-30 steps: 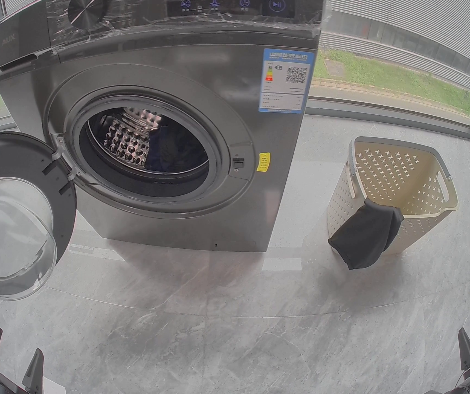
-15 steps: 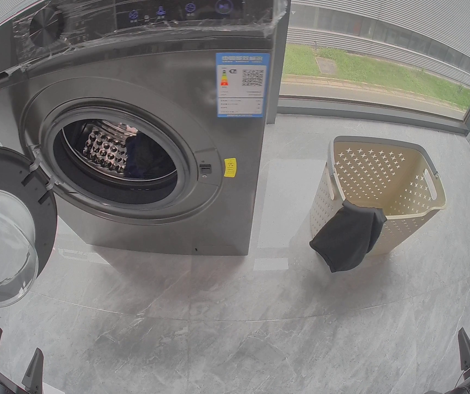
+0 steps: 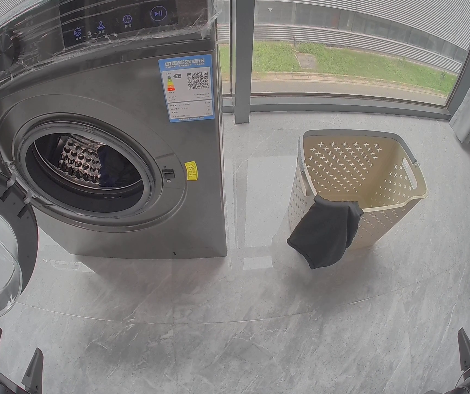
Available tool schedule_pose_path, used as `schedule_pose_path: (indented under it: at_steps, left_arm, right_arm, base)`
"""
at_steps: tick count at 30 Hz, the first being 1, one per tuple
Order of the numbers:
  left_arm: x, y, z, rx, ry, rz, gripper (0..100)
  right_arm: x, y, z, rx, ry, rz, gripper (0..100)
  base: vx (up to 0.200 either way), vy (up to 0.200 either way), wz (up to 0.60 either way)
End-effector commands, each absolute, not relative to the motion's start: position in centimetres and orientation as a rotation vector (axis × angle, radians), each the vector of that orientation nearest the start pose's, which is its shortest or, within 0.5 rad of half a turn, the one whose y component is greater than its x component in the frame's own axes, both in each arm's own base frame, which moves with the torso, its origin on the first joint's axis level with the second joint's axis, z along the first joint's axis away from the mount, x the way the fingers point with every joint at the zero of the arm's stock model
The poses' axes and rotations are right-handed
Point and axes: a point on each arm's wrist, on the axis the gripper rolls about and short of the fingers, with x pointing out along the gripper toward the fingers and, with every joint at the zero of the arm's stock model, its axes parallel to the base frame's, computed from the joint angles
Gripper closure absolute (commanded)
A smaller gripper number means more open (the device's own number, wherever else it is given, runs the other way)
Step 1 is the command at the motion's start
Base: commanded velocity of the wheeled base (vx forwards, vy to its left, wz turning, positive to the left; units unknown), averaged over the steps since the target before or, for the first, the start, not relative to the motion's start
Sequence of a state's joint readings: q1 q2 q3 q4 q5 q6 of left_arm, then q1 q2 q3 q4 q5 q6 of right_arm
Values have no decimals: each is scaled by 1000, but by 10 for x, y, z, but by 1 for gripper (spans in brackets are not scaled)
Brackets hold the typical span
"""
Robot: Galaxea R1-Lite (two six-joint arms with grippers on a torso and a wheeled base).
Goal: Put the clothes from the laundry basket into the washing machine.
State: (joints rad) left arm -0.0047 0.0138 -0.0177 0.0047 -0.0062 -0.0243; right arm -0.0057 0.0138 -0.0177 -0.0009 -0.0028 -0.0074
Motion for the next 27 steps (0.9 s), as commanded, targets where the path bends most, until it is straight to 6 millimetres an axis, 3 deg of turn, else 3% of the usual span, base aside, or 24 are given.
schedule_pose_path:
  at_steps: [1,13,27]
  left_arm:
    - [-23,0,75,-25,5,-11,0]
    - [-23,0,75,-26,5,-11,0]
    - [-23,0,75,-14,5,-12,0]
  right_arm:
    - [-22,0,76,-8,3,-9,0]
    - [-22,0,76,-8,3,-9,0]
    - [-23,0,76,0,-3,-12,0]
  base:
    - [0,-200,0]
    - [0,-200,0]
    - [0,0,0]
